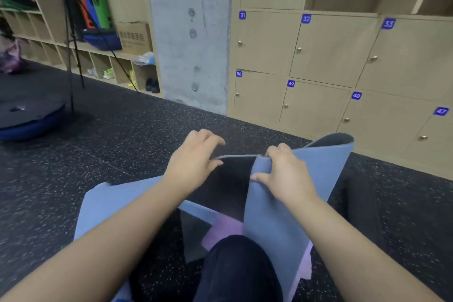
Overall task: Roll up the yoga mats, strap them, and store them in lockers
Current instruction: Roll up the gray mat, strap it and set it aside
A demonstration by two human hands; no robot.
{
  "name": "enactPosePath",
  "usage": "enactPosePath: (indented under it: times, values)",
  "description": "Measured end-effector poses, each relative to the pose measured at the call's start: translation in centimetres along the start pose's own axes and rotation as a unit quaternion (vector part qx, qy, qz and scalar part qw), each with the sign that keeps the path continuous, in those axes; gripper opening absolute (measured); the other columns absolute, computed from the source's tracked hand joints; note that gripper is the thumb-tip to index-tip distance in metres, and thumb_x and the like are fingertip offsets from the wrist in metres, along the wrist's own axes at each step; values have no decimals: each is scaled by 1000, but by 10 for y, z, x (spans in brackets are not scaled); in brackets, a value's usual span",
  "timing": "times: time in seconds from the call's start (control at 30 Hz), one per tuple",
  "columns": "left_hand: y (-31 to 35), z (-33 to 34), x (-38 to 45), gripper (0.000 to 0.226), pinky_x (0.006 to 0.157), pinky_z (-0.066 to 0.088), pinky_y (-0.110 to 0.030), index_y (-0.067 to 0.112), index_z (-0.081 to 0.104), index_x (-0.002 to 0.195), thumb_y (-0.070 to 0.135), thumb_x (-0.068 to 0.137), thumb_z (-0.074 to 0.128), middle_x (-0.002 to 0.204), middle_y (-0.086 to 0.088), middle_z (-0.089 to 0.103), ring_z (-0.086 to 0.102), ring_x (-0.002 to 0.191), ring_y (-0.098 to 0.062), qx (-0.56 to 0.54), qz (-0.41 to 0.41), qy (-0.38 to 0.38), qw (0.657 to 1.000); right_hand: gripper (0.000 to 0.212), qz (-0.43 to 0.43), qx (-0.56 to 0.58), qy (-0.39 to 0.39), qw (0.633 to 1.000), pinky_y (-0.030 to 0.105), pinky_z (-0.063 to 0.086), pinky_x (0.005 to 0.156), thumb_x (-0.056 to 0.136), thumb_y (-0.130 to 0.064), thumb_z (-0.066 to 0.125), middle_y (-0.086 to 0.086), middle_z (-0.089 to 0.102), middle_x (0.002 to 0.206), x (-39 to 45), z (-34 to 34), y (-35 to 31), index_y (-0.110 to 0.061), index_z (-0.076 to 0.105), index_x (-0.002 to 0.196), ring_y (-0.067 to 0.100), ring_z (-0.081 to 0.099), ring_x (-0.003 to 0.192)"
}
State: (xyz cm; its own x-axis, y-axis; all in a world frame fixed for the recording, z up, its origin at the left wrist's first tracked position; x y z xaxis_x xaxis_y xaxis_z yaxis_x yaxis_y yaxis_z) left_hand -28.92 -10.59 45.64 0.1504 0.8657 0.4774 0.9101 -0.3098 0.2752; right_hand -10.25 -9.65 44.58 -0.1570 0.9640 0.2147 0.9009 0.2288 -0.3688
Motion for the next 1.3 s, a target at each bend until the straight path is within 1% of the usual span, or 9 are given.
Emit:
enactPosePath:
  times: [0.17,0.3,0.37,0.57,0.7,0.87,1.13,1.23,1.3]
  values:
    - [-82,-16,-45,25,76,52,-41,21,67,107,27,83,73,106,0,58,57,98,-24,55,-72,-16,996,36,-19,19,22,999,38,42,65,83,-38,71,-2,36,94,3,11,-14,-13,46,90,30,52,75]
    - [-163,-18,-95,36,82,45,-36,24,54,126,31,91,62,116,0,52,57,107,-24,118,-231,-74,963,34,-22,24,34,999,37,41,64,85,-37,69,-2,35,93,9,16,-17,-13,46,89,31,52,72]
    - [-183,-12,-112,38,83,43,-33,22,48,129,34,94,56,118,-1,50,57,107,-24,163,-264,-108,944,32,-25,29,36,999,37,42,64,86,-35,68,-2,35,94,10,20,-21,-13,45,88,31,52,72]
    - [-196,2,-141,35,77,42,-32,24,48,130,35,96,50,122,2,51,51,112,-21,146,-271,-104,946,28,-34,28,35,998,36,39,62,87,-32,67,-2,34,95,15,30,-36,-13,47,89,32,52,72]
    - [-206,2,-166,35,72,49,-37,22,57,120,32,88,64,112,1,59,59,105,-25,135,-226,-97,960,27,-31,22,29,999,35,39,64,86,-33,68,0,37,97,20,30,-32,-15,47,90,31,53,74]
    - [-234,13,-198,43,86,45,-37,29,35,138,36,97,43,127,5,47,52,116,-21,174,-283,-210,920,29,-16,15,29,999,34,36,65,84,-33,70,1,40,99,29,25,-20,-13,55,98,29,52,77]
    - [-258,47,-249,74,92,45,-38,24,6,152,43,93,47,140,-1,41,55,118,-25,181,-356,-308,864,28,9,25,61,998,34,36,63,81,-26,73,3,40,97,34,19,-5,-11,56,98,28,49,72]
    - [-260,54,-251,68,97,42,-35,29,-7,153,27,98,34,141,-6,47,55,118,-26,140,-415,-295,849,25,14,31,67,997,33,33,62,81,-25,73,2,42,97,38,14,7,-14,57,96,25,47,74]
    - [-251,51,-233,70,95,41,-36,28,-7,153,14,95,30,139,-13,49,54,114,-29,79,-452,-238,856,21,9,69,68,995,32,33,64,79,-21,76,1,43,93,42,13,11,-18,56,88,21,47,73]
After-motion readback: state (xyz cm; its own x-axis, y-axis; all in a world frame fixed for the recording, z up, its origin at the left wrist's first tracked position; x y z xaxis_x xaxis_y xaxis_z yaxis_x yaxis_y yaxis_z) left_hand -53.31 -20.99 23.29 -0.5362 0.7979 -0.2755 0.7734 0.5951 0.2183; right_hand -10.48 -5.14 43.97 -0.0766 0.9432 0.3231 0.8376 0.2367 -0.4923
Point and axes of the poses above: each hand's wrist, its own x-axis towards the middle knuckle, its own z-axis out of the palm, y = z × x, the point moved 7 cm from there along x, towards the middle knuckle
